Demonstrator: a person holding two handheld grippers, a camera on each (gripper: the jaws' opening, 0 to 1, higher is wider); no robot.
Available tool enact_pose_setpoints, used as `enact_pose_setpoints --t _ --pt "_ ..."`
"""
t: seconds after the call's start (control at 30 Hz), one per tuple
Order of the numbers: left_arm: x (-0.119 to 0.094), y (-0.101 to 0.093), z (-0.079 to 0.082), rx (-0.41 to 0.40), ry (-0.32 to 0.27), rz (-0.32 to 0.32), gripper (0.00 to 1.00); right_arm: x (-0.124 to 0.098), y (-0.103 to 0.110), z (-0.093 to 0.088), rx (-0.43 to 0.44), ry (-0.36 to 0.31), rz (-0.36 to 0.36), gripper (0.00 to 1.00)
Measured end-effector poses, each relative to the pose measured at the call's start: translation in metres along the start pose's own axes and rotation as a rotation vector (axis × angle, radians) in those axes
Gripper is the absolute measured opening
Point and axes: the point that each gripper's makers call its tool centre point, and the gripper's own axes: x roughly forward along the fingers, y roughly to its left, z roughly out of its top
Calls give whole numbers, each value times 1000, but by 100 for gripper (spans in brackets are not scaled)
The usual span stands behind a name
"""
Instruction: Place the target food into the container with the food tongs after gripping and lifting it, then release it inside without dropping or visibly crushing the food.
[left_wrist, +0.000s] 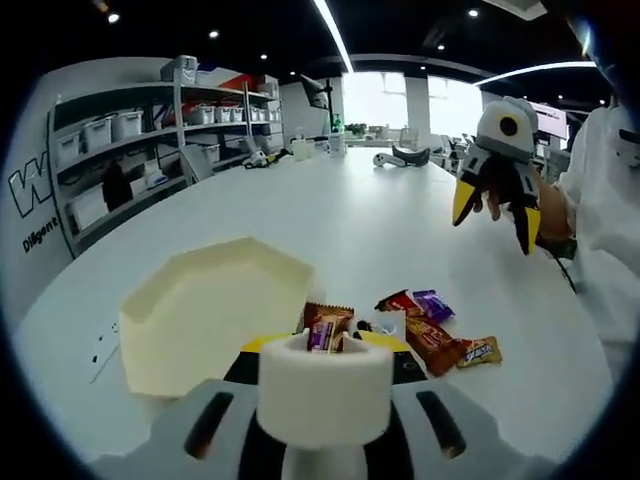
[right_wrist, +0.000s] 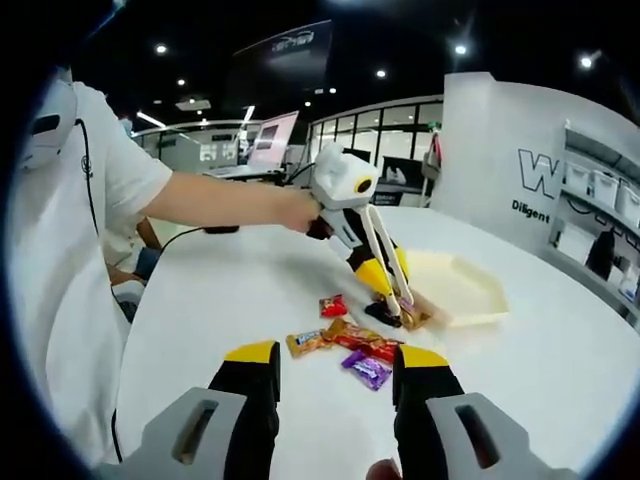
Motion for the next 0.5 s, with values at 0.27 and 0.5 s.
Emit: enact_pose_setpoints --t 0.27,0.5 --pt "-2 1 3 2 -3 5 19 -1 -3 -1 6 -4 -3 40" --pt "-6 0 9 -9 -19 5 18 -1 -4 -2 12 -7 -3 40"
